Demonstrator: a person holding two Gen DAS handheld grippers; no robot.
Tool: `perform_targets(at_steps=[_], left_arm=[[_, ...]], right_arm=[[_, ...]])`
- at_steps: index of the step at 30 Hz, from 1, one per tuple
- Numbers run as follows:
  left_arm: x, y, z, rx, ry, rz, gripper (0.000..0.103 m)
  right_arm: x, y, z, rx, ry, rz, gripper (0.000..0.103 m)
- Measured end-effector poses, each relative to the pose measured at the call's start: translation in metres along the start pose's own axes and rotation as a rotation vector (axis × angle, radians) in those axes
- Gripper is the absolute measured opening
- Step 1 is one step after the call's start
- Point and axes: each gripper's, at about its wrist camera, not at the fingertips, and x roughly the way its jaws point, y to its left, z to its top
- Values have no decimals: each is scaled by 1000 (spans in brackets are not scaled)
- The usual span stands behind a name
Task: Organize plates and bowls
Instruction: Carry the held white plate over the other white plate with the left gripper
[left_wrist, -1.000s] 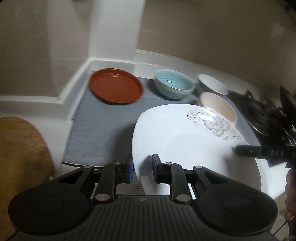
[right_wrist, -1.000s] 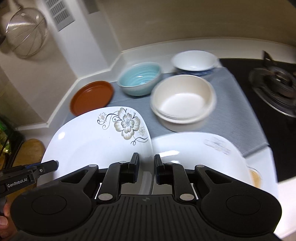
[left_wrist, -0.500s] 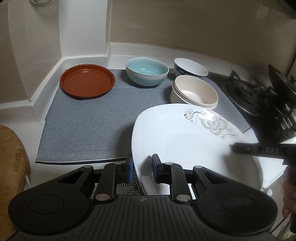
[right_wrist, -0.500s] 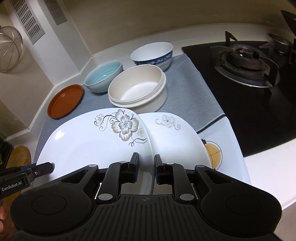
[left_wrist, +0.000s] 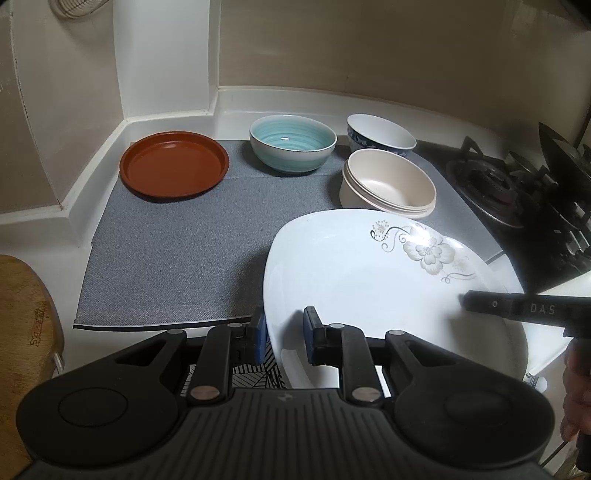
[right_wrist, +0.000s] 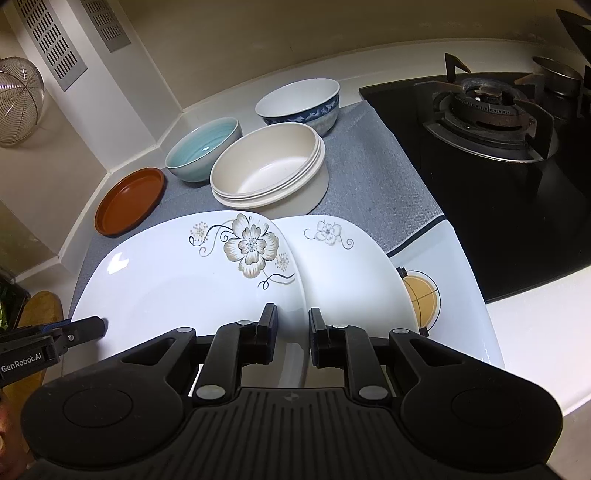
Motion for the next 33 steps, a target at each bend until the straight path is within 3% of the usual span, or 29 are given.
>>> perform_targets(at_steps=[24,33], left_arm=[[0,-16,1,67,-12,12,21],[2,-21,1,100,-11,25,21]], right_arm=[[7,-12,-8,11,26,-27,19],[6,-6,-8,-40,14,-55,19]])
